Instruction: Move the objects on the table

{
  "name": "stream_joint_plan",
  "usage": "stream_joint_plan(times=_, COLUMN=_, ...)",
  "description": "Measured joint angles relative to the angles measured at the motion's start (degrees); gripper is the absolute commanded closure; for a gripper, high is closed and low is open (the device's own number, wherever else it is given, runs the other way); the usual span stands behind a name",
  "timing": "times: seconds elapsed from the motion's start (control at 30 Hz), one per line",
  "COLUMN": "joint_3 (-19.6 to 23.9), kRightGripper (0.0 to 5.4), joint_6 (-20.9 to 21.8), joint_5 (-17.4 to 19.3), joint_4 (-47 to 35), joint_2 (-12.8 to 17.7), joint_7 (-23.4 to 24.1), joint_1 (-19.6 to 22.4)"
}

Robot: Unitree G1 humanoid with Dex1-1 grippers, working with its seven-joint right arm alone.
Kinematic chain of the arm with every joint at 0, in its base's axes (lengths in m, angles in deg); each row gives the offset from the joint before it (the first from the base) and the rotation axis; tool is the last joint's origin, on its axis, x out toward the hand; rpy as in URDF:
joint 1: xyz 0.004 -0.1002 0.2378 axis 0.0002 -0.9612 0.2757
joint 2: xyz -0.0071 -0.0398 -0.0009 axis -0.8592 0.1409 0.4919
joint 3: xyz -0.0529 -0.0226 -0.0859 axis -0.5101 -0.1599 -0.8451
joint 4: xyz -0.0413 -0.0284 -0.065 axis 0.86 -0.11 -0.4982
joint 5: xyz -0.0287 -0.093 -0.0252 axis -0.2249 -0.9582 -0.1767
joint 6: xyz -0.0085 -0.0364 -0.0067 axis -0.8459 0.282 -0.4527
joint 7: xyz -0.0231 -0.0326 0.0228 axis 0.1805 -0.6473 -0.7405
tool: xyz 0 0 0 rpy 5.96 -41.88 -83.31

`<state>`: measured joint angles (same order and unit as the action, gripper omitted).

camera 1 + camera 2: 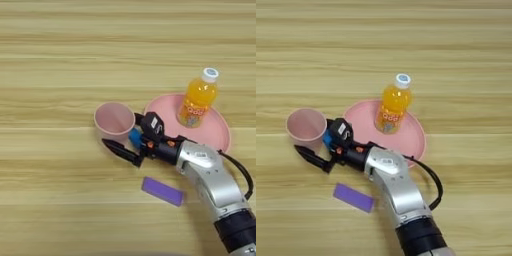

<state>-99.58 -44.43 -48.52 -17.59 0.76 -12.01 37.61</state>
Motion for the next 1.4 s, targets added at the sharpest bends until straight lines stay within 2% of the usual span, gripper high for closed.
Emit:
stream_joint_plan(times=0.2, joint_3=0.83, kRightGripper=1.08, joint_6=0.96, joint_5=0.76, joint_4=-0.59, joint_2=0.01, joint_7=-0.19, joint_1=0.02)
stream_joint_plan(times=0.33, joint_3=3.14, kRightGripper=1.08, joint_6=1.02, joint_5=3.60, joint_4=-3.09, joint_2=0.50, joint_7=-0.93, joint_1=0.01)
stream_joint_plan(times=0.5, joint_3=6.54, kRightGripper=1.08, joint_6=0.98, joint_5=6.06, joint_4=-5.28, joint_2=2.80, joint_7=-2.58, joint_1=-0.03)
stream_joint_plan(times=0.7, joint_3=11.74, kRightGripper=1.08, joint_6=0.98, joint_5=9.27, joint_4=-6.66, joint_2=7.08, joint_7=-4.44, joint_1=-0.99)
stream_joint_plan(times=1.0, joint_3=15.52, kRightGripper=1.08, joint_6=2.21, joint_5=9.25, joint_4=-3.22, joint_2=9.40, joint_7=-5.22, joint_1=-2.64)
stream_joint_plan(times=1.4, joint_3=16.29, kRightGripper=1.08, joint_6=4.67, joint_5=7.89, joint_4=1.94, joint_2=10.06, joint_7=-5.35, joint_1=-3.45)
